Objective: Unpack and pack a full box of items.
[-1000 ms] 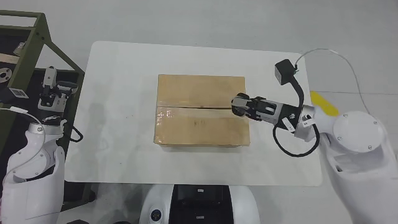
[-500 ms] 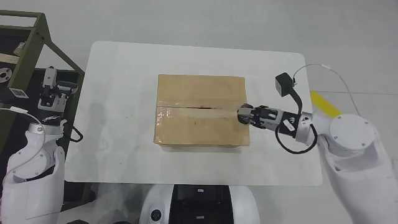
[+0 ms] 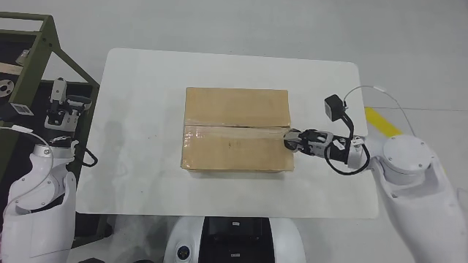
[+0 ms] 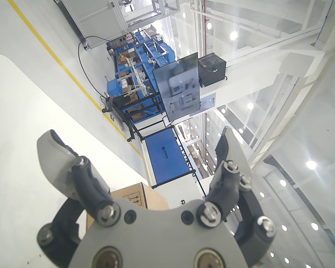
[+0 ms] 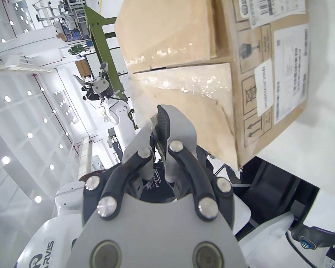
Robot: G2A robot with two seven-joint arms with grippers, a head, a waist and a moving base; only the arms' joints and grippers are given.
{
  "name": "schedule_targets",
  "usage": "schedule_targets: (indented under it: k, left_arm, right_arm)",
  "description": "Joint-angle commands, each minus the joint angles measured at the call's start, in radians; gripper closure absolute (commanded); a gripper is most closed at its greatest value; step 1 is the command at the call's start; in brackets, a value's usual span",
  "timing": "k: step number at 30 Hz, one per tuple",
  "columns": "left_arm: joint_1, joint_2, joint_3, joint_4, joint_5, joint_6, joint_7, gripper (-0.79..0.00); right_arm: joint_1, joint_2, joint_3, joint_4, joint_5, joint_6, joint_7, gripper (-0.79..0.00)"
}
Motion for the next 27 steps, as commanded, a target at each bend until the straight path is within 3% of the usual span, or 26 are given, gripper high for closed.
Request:
schedule_targets:
  k: [1, 27]
  left_arm:
    - [0.0, 0.0, 0.0, 0.0, 0.0, 0.0, 0.0, -0.785]
    - [0.0, 0.0, 0.0, 0.0, 0.0, 0.0, 0.0, -0.785]
  right_arm:
    - [0.002, 0.001, 0.0, 0.016, 0.006, -0.001, 0.0, 0.0]
    - [0.081, 0.022, -0.039, 0.129, -0.011, 0.092, -0.012, 0.0]
